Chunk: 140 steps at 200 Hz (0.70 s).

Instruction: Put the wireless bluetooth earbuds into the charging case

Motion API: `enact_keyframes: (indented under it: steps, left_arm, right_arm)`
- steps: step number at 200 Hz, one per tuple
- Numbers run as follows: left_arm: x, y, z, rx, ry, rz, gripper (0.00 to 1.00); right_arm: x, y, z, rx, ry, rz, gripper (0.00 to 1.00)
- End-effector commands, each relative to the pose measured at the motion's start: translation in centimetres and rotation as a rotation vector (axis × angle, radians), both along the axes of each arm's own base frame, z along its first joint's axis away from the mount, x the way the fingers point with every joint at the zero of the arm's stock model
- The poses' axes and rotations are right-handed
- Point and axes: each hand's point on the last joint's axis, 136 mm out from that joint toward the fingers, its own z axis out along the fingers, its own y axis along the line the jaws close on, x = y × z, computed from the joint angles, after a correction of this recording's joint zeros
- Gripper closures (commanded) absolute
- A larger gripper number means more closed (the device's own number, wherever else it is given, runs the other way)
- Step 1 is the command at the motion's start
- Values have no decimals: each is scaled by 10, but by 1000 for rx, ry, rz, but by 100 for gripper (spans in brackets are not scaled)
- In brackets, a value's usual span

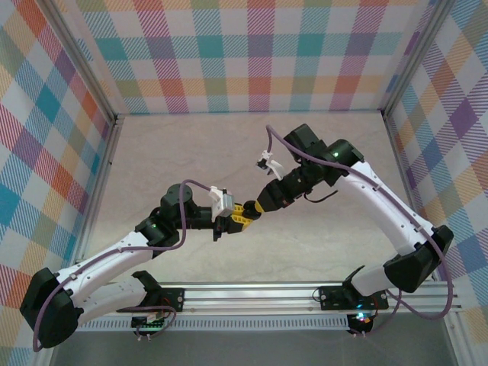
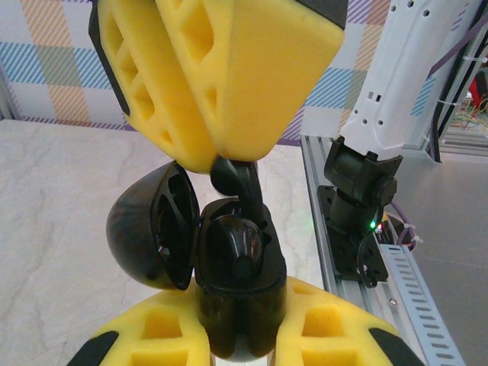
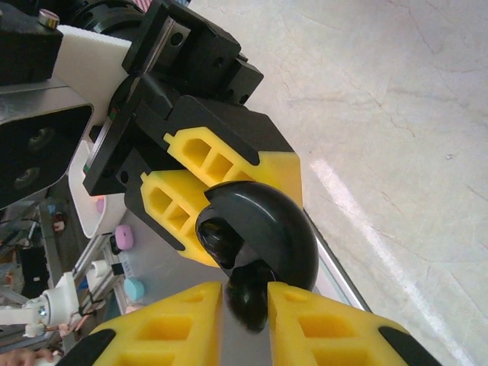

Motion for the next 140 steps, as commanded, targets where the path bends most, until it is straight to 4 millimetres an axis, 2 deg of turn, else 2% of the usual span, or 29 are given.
enact_keyframes:
  steps: [1,47,86,113,140]
  left_arm:
    - [-16,-5,43,-113,-121,-83,100]
    - [-15,-5,42,-113,-119,-79,100]
    - [-14,-5,41,-111,-119,-71,100]
    - [-15,-5,43,-113,-123,-77,100]
    - [-16,-6,43,-112,-126,-93,100]
  right_arm:
    - [16,1,2,-8,-84,-34,76]
    - [13,3,1,3,-77,-27,83]
    - [18,-4,38,64,-198,-76,84]
    - [34,-18,55,78,-239,-181,84]
    - [59,-28,44,44,-241,-275,81]
